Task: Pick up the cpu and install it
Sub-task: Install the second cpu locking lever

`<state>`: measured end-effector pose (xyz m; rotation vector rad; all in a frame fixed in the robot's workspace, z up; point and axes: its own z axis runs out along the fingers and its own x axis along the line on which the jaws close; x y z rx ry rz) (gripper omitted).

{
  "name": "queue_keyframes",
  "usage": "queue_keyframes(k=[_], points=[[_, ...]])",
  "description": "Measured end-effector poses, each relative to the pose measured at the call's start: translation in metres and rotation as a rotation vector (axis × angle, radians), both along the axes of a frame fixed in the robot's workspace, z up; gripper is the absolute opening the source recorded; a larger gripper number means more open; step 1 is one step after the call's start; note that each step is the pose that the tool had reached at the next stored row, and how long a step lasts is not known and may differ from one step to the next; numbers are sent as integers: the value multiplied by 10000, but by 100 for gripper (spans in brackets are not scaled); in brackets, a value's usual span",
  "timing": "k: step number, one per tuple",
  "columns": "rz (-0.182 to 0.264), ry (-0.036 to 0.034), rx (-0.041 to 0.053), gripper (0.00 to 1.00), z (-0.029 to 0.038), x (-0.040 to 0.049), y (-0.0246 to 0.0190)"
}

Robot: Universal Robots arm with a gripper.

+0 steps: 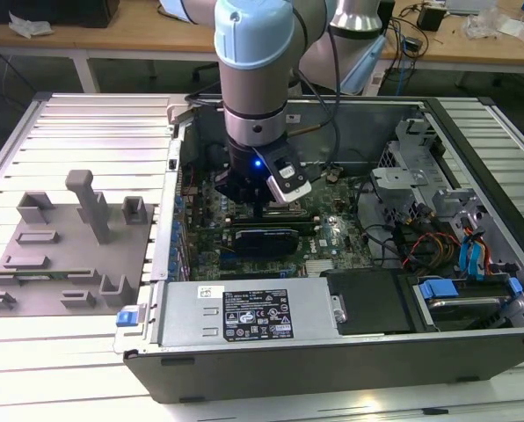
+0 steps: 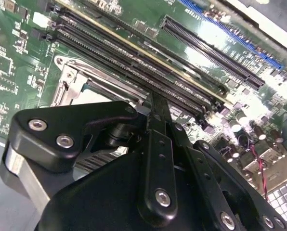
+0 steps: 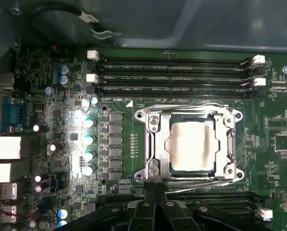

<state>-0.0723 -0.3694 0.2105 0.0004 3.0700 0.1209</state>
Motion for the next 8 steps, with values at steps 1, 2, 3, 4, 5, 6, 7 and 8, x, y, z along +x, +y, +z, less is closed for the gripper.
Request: queue_keyframes(k=[1,2,3,4,5,6,7,8], points=[[3,-4,94,11,-4,0,-16],[5,-10,170,11,-10,0,-44],[6,-12,214,11,-13,0,-69],[5,-11,248,11,-13,0,-88],[5,-11,278,11,-13,0,-104],[5,-12,318,11,-14,0,-124],[6,-12,349,11,-13,0,-137],[6,-11,416,11,-13,0,-153]])
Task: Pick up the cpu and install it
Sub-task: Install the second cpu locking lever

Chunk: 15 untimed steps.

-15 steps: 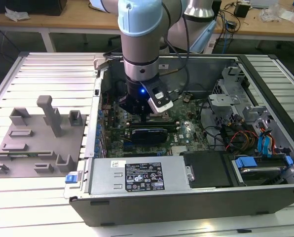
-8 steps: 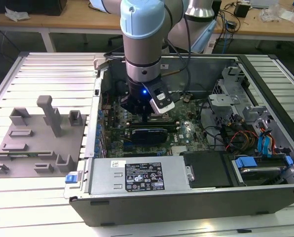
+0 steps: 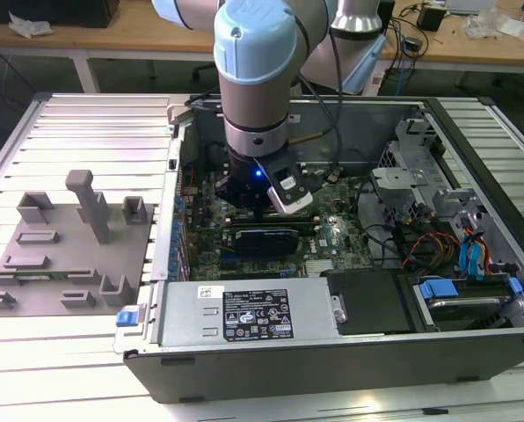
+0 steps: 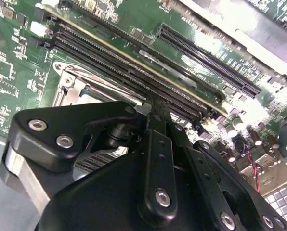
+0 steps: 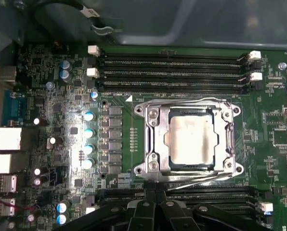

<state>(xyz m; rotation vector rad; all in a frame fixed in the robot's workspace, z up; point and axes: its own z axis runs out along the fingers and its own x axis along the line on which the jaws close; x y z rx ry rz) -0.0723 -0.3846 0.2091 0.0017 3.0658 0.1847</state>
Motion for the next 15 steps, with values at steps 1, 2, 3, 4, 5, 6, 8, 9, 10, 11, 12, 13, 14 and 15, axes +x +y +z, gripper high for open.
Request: queue_keyframes(k=[1,2,3,4,5,6,8,9,10,11,12,13,14,15], points=[[0,1,63,11,0,0,-7],[1,-3,227,11,0,0,-15],[3,-11,409,11,0,0,-18],[5,-19,564,11,-1,0,-19],[6,-26,651,11,-3,0,-21],[6,-34,701,11,-10,-1,-25],[7,-48,731,11,-28,-3,-36],[7,-53,746,11,-33,-5,-40],[7,-59,774,11,-36,-7,-44],[7,-61,799,11,-36,-8,-47],[9,-61,828,11,-36,-7,-52],[8,-61,850,11,-36,-8,-61],[7,-62,875,11,-36,-8,-74],[7,-62,898,11,-36,-9,-84]])
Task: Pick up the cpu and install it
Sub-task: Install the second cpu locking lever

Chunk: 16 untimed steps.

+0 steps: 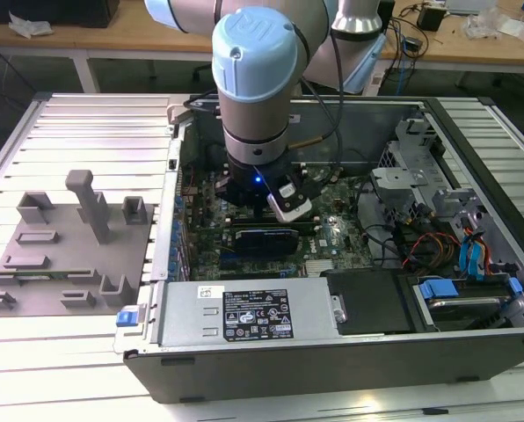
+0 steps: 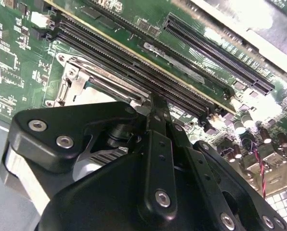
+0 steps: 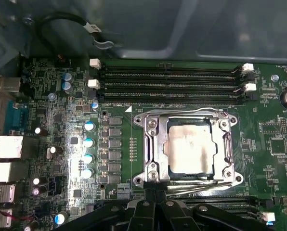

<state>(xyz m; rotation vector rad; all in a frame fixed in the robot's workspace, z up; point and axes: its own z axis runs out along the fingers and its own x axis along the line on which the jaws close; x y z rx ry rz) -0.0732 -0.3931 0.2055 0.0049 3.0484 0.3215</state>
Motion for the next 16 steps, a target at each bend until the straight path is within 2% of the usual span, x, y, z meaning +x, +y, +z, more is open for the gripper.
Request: queue_keyframes(k=[3,5,7,11,13,16], points=[[-1,-3,105,11,1,-6,-32],[-2,-9,152,11,0,-11,-38],[1,-71,246,11,-3,-42,-38],[2,-173,269,11,-40,-84,-38],[0,-187,277,11,-53,-84,-38],[-3,-206,374,11,-58,-88,-35]])
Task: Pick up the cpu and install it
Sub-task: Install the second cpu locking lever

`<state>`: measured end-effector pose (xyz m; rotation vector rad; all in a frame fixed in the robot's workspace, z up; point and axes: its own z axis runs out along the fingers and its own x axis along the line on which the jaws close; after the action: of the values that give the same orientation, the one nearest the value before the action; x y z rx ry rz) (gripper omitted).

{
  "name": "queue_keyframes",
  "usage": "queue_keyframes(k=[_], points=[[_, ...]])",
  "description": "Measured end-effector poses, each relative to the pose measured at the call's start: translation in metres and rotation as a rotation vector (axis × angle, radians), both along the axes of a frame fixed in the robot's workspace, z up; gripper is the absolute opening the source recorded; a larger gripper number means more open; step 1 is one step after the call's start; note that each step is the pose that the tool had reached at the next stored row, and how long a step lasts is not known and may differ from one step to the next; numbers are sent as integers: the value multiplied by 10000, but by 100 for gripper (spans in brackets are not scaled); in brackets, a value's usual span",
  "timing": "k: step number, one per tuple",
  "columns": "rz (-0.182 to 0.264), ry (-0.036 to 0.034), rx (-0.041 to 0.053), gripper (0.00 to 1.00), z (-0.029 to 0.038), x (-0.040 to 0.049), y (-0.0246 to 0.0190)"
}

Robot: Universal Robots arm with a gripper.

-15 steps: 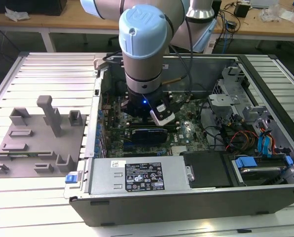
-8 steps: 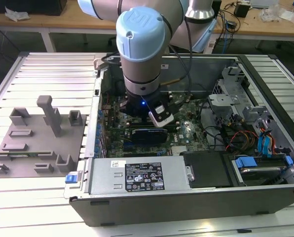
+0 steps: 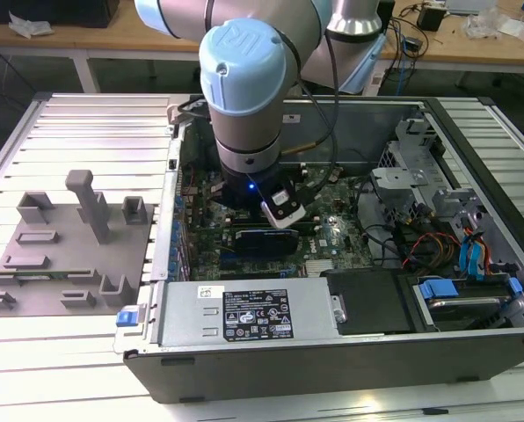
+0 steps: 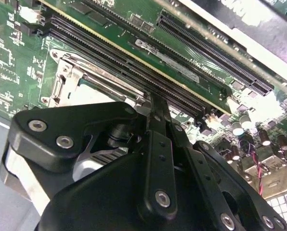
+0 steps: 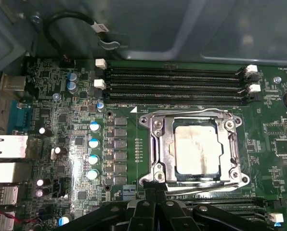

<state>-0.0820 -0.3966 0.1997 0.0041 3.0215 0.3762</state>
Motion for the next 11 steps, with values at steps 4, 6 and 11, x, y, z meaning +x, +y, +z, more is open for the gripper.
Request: queue_keyframes(k=[4,6,11], points=[[0,-41,149,11,-4,-21,3],[1,-67,184,11,-9,-40,5],[2,-133,207,11,-34,-97,7]])
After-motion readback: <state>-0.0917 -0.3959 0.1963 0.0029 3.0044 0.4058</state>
